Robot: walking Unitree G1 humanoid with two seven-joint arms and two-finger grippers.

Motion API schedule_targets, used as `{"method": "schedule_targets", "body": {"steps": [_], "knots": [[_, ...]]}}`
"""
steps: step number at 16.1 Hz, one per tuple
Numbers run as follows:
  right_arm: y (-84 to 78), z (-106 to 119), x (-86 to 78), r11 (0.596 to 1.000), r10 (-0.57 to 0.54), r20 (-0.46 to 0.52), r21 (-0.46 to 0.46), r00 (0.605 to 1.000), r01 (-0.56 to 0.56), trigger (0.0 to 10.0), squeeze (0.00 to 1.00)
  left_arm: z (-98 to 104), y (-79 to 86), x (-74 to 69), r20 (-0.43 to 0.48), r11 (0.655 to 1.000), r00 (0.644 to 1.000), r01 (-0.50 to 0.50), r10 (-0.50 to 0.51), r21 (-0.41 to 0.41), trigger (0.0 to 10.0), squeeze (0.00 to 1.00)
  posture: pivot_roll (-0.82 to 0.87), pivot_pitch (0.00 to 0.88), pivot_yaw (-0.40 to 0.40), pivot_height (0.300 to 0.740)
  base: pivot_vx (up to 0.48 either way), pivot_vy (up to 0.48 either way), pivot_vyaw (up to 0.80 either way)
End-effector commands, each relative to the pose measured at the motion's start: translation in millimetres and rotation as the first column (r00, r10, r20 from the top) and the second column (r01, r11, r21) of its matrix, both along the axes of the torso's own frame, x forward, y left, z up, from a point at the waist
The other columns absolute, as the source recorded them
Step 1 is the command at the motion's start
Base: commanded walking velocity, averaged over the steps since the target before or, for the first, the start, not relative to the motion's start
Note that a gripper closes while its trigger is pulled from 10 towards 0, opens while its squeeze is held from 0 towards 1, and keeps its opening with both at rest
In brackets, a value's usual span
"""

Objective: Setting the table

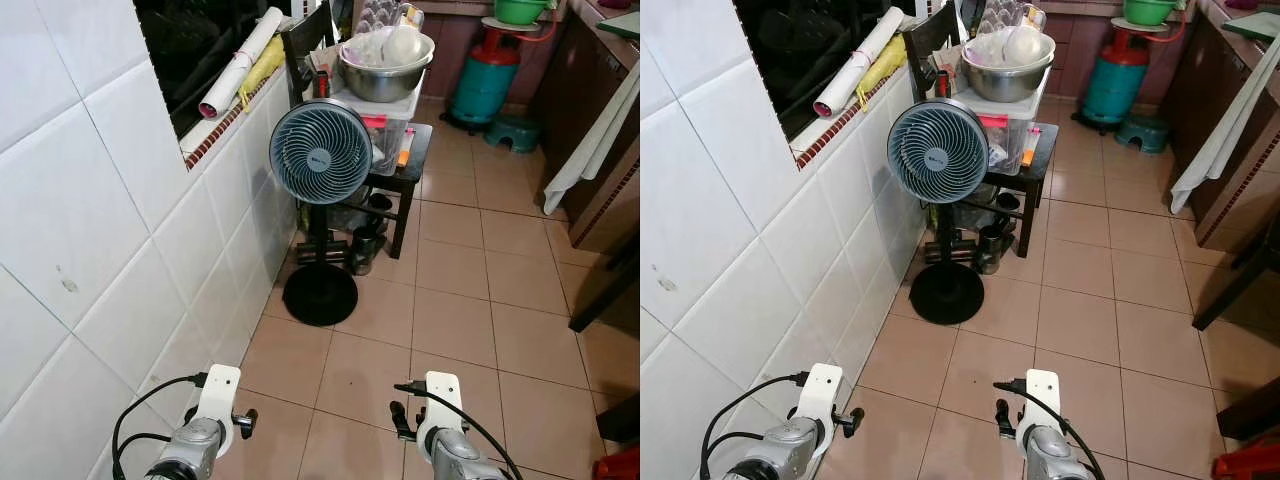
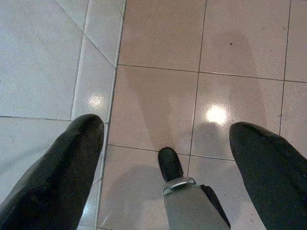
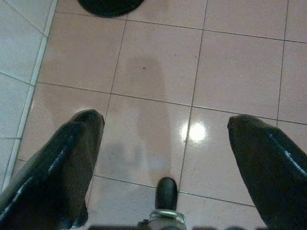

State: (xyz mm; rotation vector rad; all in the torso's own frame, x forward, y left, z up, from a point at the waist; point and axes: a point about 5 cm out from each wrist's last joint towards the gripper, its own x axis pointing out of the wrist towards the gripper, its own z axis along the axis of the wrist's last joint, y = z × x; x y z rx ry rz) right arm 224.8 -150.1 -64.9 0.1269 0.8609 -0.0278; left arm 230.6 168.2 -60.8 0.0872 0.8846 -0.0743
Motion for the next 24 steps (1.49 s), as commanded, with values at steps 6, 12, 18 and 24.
{"method": "schedule_targets", "body": {"steps": [6, 12, 18, 24], "knots": [[19.9, 28.0, 38.9, 0.995, 0.082, 0.148, 0.035, 0.986, -0.088, 10.0, 0.0, 31.2, 5.9, 37.3, 0.236, 1.0, 0.972, 0.01, -0.012, 0.009, 10.0, 0.0, 0.07, 0.0, -0.007, 0.74, 0.0, 0.0, 0.0], [-5.0, 67.7, 74.5, 0.995, 0.067, 0.407, 0.041, 0.911, -0.092, 10.0, 0.0, 41.0, -1.9, 40.2, 0.359, 0.967, 0.898, 0.234, -0.255, 0.101, 10.0, 0.0, 0.06, 0.0, -0.013, 0.74, 0.0, 0.0, 0.0], [-27.4, 100.9, 51.1, 0.997, 0.042, 0.635, 0.019, 0.772, -0.07, 10.0, 0.0, 109.4, 13.8, 46.5, 0.758, 0.978, 0.628, 0.197, -0.178, 0.066, 10.0, 0.0, 0.02, 0.0, 0.013, 0.74, 0.0, 0.0, 0.0], [-34.1, 114.3, 15.2, 0.996, 0.078, 0.636, -0.012, 0.768, -0.091, 10.0, 0.0, 136.5, 21.8, 34.3, 0.848, 0.999, 0.529, 0.03, -0.047, 0.036, 10.0, 0.0, 0.01, 0.0, 0.023, 0.74, 0.0, 0.0, 0.0]]}}
